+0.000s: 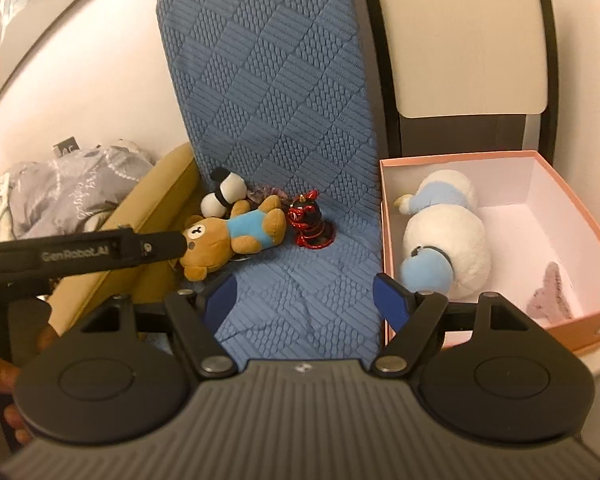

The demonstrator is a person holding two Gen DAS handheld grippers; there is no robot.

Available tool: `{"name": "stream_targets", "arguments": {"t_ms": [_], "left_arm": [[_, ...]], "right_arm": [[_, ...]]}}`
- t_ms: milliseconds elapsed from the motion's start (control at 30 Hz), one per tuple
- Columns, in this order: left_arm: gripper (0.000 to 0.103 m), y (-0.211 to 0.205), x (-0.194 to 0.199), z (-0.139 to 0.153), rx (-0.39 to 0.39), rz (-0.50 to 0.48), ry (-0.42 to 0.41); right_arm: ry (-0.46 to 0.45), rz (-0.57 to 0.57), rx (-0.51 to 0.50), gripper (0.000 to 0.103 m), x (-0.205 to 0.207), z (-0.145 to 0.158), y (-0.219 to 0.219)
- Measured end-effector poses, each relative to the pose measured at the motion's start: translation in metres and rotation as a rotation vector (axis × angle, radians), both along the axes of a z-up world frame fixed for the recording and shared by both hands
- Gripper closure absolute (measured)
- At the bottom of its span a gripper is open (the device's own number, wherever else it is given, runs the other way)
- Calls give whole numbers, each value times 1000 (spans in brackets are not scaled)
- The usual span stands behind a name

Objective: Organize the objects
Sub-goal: 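Move both tools back toward the panda plush and red figurine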

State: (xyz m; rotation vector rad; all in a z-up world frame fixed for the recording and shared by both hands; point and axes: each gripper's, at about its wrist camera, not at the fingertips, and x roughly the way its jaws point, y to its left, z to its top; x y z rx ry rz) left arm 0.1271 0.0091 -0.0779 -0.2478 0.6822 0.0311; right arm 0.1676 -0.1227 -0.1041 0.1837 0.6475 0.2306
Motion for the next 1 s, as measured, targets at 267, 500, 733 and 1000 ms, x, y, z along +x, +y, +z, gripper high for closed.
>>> {"name": "stream_targets", "arguments": {"t_ms": [267,500,733,1000], "left_arm": [[18,16,70,-38,89,15,39],[18,27,138,-65,214,-3,54],[26,44,199,-90,339,-19,109],[37,76,266,-117,443,-6,221]], "right_arm": [[-34,13,1,28,57,-38,21],[-63,37,-25,40,105,-66,41],[-25,50,-23,44,157,-83,52],[1,31,-49,44,221,-99,64]]}}
